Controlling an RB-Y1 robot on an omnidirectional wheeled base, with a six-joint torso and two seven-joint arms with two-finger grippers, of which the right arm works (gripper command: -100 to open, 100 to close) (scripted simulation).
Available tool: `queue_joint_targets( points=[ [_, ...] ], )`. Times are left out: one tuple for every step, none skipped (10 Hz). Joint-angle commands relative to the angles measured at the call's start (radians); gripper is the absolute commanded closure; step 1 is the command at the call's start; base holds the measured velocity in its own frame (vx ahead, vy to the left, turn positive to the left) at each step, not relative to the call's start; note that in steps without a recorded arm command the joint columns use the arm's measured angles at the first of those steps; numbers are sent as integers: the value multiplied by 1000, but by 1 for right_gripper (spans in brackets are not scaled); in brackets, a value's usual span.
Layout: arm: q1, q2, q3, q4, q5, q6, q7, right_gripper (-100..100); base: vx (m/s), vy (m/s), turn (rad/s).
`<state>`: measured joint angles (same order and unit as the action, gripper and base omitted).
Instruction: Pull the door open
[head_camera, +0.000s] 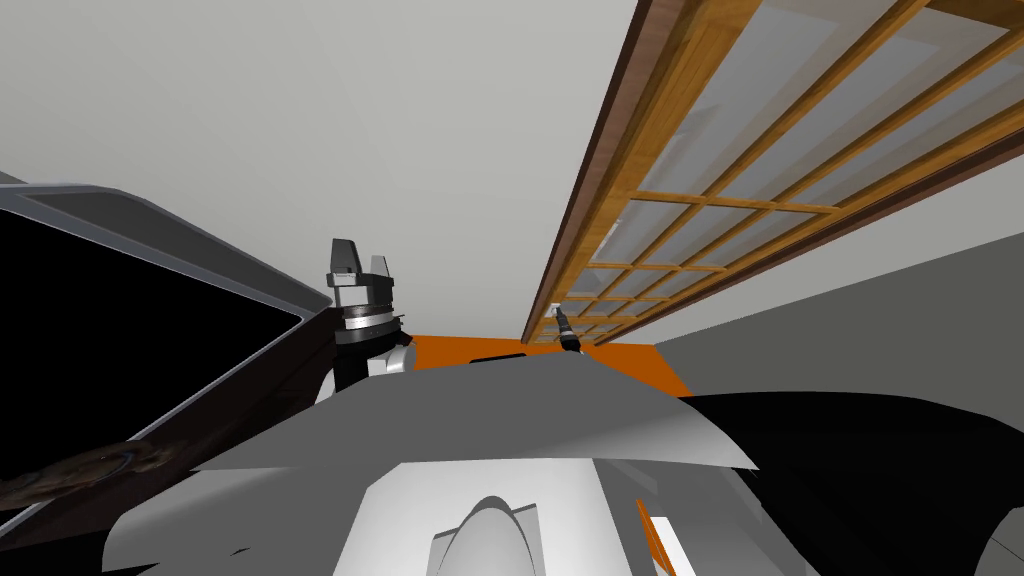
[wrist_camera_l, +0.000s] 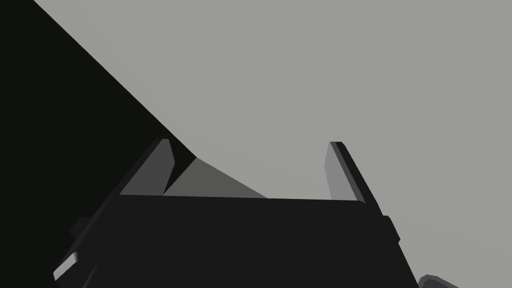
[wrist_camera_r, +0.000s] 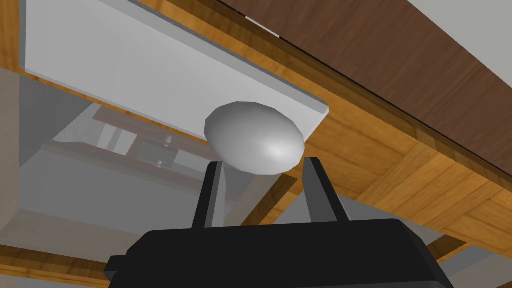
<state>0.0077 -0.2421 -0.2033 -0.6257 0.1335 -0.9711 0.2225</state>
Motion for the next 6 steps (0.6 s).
queue_joint_targets(
  points=[
    [6,16,17,-8,0,8,-32,100,-32,-5,5],
    [3,14,27,-5,-14,8,-69,100,-27,-13,36],
    [3,14,27,-5,-14,8,-74,100,-21,-11,16],
    [-1,12,37,-2,-28,9,-114,100,-31,-13,16],
    [-1,12,37,-2,-28,9,-116,100,-35,-9,22],
    [-4,10,47,1,-42,10,-157,100,-41,-7,30]
  ],
)
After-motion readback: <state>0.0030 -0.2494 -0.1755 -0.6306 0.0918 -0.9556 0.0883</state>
